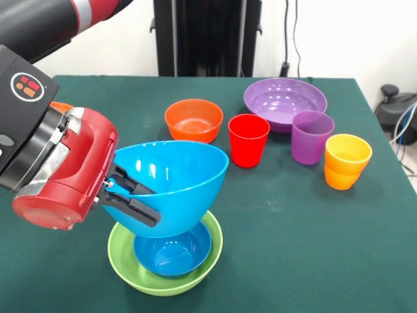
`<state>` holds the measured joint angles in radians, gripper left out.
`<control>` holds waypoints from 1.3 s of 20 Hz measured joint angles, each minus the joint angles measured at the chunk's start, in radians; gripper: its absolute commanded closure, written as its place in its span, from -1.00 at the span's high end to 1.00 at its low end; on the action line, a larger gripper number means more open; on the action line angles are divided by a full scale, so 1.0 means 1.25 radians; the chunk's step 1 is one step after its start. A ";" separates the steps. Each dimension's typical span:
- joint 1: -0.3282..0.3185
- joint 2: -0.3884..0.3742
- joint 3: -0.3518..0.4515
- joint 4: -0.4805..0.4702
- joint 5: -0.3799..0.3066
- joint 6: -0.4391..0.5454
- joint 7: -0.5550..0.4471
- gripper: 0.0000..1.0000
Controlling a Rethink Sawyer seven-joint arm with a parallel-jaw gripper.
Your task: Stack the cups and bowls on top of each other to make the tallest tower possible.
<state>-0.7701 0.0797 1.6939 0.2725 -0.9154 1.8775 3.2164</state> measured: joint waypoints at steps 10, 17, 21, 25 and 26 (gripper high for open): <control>0.001 0.017 0.071 -0.017 -0.109 0.000 0.000 -1.00; 0.008 0.054 0.131 -0.030 -0.212 -0.015 0.000 -1.00; 0.014 0.077 0.169 -0.040 -0.263 -0.019 0.000 -1.00; 0.016 0.094 0.203 -0.043 -0.299 -0.019 0.000 -1.00; 0.016 0.097 0.210 -0.043 -0.306 -0.019 0.000 -1.00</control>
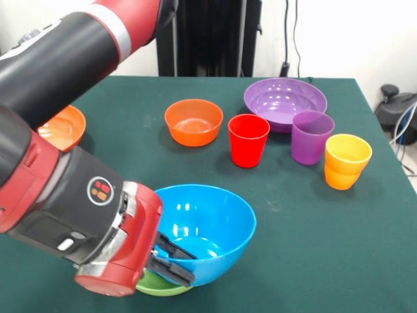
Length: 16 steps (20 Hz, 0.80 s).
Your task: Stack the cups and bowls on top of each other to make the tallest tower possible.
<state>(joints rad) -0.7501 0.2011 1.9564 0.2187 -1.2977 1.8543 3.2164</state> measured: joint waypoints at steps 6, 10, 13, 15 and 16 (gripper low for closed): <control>0.001 0.015 0.042 0.000 -0.032 0.006 0.000 -1.00; 0.001 0.014 0.047 0.000 -0.032 0.026 0.000 -1.00; 0.001 0.014 0.046 0.000 -0.032 0.051 0.000 -1.00; 0.000 0.014 0.046 0.000 -0.031 0.069 0.000 -1.00; 0.000 0.014 0.046 0.000 -0.031 0.077 0.000 -1.00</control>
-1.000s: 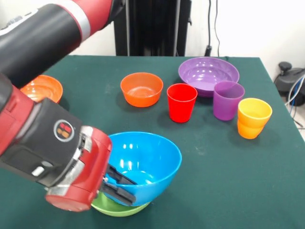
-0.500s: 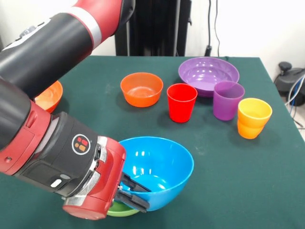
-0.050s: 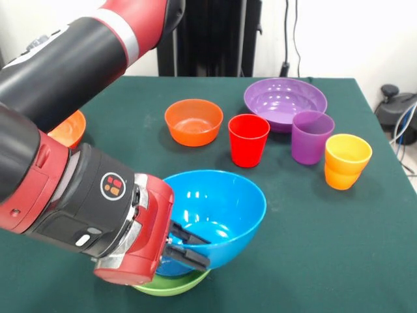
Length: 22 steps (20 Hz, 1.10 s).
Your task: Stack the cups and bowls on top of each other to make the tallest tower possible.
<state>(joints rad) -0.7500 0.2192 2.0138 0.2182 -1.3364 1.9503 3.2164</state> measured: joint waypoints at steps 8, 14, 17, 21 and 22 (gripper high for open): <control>-0.002 0.000 -0.004 0.000 0.000 0.033 0.000 -1.00; -0.003 0.000 -0.022 0.000 -0.004 0.043 0.000 -1.00; -0.003 0.001 -0.034 0.000 -0.005 0.043 0.000 -1.00; -0.005 0.001 -0.065 0.003 0.000 0.043 0.000 -1.00; -0.006 0.001 -0.074 0.005 0.002 0.043 0.000 -1.00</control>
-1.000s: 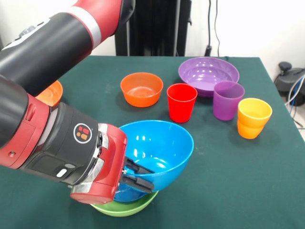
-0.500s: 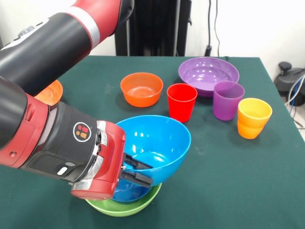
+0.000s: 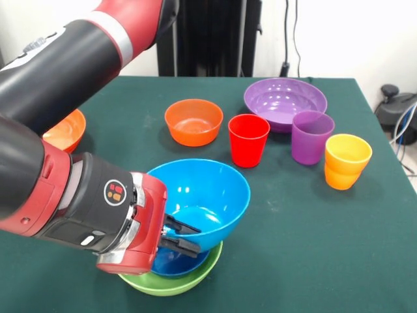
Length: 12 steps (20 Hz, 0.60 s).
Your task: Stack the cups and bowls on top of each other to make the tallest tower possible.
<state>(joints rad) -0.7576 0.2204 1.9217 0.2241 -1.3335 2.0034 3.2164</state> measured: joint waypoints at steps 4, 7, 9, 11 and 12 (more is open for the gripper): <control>-0.008 0.000 -0.034 0.012 0.012 0.000 0.000 -1.00; -0.012 0.000 -0.052 0.015 0.018 0.000 0.000 -1.00; -0.013 0.000 -0.057 0.015 0.022 0.000 0.000 -1.00; -0.013 0.000 -0.060 0.015 0.027 0.000 0.000 -1.00; -0.012 0.000 -0.060 0.015 0.029 0.000 0.000 -1.00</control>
<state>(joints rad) -0.7731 0.2207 1.8466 0.2431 -1.2977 2.0039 3.2164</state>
